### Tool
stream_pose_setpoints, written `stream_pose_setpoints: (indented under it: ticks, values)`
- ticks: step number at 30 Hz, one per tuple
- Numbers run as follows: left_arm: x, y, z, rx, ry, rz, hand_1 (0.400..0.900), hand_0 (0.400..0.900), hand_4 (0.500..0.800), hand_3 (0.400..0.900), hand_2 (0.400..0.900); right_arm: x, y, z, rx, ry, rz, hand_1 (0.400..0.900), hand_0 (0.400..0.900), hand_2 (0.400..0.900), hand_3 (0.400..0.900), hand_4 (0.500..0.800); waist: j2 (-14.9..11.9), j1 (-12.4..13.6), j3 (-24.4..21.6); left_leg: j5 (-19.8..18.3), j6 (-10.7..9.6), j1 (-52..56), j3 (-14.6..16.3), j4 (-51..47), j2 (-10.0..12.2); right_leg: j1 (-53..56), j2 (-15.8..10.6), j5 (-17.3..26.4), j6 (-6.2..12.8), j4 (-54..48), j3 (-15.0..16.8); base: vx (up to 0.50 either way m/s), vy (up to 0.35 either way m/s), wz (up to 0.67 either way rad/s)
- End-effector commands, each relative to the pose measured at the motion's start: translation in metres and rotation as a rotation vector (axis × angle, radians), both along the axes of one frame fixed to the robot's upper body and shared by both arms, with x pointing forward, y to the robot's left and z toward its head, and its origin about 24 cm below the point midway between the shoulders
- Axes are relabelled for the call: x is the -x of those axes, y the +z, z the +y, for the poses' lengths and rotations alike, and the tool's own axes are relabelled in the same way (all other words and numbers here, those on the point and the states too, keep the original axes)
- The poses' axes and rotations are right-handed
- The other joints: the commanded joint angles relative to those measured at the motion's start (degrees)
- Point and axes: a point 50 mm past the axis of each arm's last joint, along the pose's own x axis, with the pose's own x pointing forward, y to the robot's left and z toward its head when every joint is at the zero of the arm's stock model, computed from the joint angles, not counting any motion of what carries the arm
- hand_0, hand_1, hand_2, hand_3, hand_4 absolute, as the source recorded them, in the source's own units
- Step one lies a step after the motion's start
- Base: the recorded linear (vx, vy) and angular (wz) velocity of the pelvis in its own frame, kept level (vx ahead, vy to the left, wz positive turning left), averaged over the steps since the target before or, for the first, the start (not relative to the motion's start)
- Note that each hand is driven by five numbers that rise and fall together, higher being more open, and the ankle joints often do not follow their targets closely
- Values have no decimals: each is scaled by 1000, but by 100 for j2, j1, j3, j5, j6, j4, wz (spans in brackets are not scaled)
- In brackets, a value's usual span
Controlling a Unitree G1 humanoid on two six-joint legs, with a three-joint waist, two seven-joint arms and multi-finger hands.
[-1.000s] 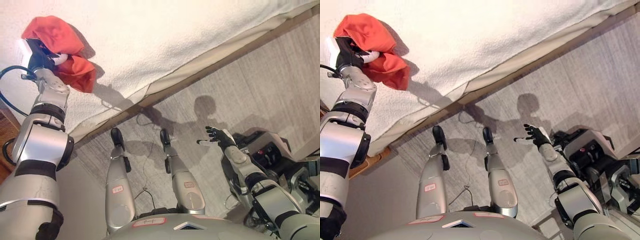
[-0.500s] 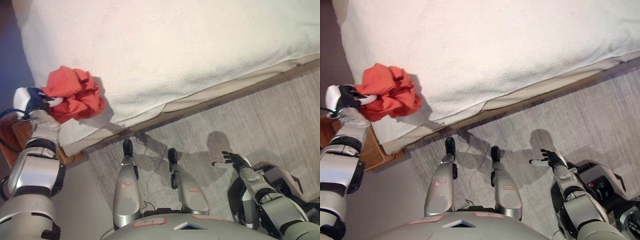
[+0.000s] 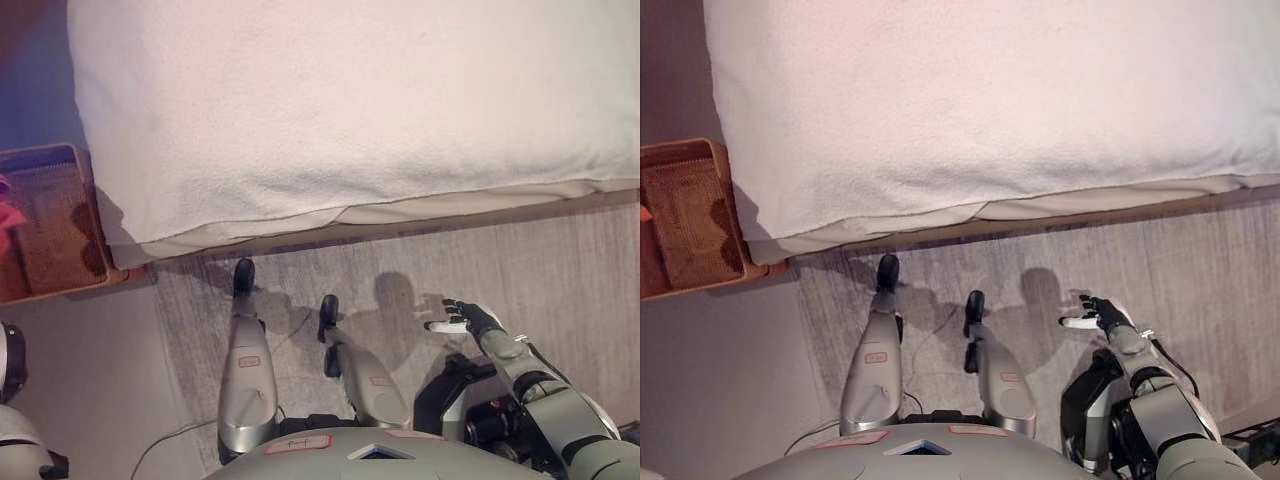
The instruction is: Put the clothes on the bed into the basket.
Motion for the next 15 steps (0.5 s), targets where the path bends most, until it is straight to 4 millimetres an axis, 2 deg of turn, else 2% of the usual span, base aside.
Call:
stream_pose_setpoints:
  ticks: [1, 6, 15]
  values:
    - [10, 34, 10, -86, 43, -74, 900, 900, 800, 900, 900, 22, -6, -15, 38, -46, 73, 900, 900, 900, 900, 800, -177, -11, -273, 155, -121, -572, -267, 309, 174, 521, -636, 470, 489, -154, 128, 0, 0, 0]
    - [7, 29, 8, -73, 39, -74, 900, 900, 800, 900, 900, 16, -6, -8, 18, -38, 53, 900, 900, 900, 900, 800, -245, -6, -250, 94, -89, -593, -238, 394, 168, 482, -634, 508, 509, -151, 142, 1, 16, -9]
    - [-1, 23, 2, -50, 16, -87, 900, 900, 800, 900, 900, 21, -5, -15, 31, -59, 61, 900, 900, 900, 900, 800, -177, -64, -260, 43, -90, -602, -219, 481, 147, 466, -643, 441, 488, -126, 166, -5, 8, -2]
